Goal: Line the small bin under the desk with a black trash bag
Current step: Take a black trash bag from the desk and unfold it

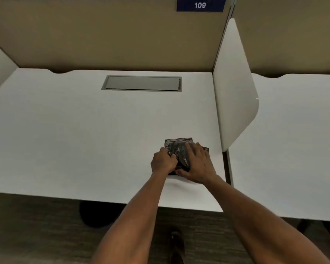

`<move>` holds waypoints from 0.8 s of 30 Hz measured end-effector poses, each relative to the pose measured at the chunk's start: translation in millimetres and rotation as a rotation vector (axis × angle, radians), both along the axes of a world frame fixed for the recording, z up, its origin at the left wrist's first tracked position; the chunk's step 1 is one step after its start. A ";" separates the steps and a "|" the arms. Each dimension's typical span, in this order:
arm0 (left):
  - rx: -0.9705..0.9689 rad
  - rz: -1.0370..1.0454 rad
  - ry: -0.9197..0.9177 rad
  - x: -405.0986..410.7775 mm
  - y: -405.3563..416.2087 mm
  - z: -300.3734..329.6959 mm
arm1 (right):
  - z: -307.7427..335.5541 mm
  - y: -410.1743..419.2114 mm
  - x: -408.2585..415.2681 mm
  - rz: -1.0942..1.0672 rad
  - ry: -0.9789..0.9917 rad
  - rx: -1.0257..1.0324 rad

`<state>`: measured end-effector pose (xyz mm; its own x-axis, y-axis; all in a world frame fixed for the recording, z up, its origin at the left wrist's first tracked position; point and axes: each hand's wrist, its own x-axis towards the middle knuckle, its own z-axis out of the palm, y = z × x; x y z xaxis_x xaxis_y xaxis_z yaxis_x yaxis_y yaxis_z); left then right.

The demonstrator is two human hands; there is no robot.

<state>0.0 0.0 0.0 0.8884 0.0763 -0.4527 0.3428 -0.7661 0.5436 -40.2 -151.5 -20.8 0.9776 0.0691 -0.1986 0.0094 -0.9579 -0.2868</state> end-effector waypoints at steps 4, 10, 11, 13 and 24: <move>-0.044 0.078 0.091 -3.3 -8.7 -10.5 | -24.6 4.2 -4.6 0.025 0.085 -0.046; -0.176 0.212 0.053 2.5 -18.8 -13.2 | -32.7 3.5 -1.1 0.015 0.040 0.006; -0.229 0.242 0.043 2.3 -18.6 -13.1 | -31.1 2.2 -2.1 0.000 0.028 0.040; -0.341 0.296 0.012 1.6 -16.0 -10.5 | -24.3 -1.9 -4.4 -0.023 0.001 0.133; -0.606 0.221 -0.051 -31.6 72.8 35.3 | 58.9 -20.0 -18.2 -0.262 -0.105 0.724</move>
<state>-31.6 72.8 35.3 0.9027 0.0037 -0.4304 0.4193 -0.2324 0.8776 -58.4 -171.4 38.1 0.9912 -0.0894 -0.0975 -0.1296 -0.5067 -0.8523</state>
